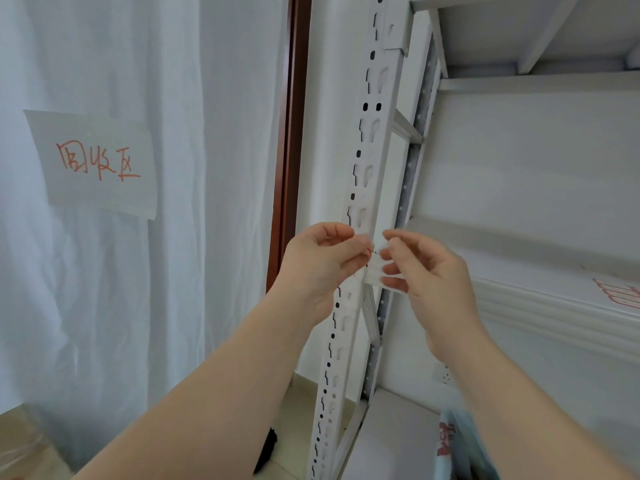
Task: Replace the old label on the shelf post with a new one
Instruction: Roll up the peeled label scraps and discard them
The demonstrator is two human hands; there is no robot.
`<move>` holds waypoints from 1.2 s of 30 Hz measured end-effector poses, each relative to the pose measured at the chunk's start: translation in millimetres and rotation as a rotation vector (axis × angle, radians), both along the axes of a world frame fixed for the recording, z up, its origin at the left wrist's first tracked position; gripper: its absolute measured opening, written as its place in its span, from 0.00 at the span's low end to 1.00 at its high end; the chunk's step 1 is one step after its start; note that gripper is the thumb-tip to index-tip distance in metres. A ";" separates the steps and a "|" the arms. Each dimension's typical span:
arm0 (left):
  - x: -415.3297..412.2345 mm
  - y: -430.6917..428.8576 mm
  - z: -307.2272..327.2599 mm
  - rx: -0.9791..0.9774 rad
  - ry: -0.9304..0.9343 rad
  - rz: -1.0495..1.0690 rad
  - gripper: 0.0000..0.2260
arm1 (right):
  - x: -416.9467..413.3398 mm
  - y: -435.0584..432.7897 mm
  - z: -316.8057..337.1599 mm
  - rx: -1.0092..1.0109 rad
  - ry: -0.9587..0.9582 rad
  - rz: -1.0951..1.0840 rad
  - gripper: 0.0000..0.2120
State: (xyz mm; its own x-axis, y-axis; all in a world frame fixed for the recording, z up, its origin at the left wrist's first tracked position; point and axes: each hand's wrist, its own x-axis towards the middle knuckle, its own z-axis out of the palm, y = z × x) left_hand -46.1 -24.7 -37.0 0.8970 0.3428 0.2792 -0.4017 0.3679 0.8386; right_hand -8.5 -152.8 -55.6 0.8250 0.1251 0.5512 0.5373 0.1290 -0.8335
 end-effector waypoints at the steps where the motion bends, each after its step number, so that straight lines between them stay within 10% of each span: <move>1: -3.6 -4.1 -2.2 -0.006 0.001 -0.021 0.07 | -8.6 -1.4 -3.1 0.016 0.005 0.025 0.08; 36: 33.1 -132.6 -15.2 0.167 0.242 -0.223 0.05 | 21.7 -122.0 -37.7 0.388 0.266 0.169 0.05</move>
State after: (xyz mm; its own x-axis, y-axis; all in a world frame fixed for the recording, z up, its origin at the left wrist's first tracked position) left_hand -13.0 -157.3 -52.2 0.9914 0.0992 0.0852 -0.1095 0.2740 0.9555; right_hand 13.2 -274.8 -93.3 0.9292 0.0967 0.3567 0.2571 0.5241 -0.8119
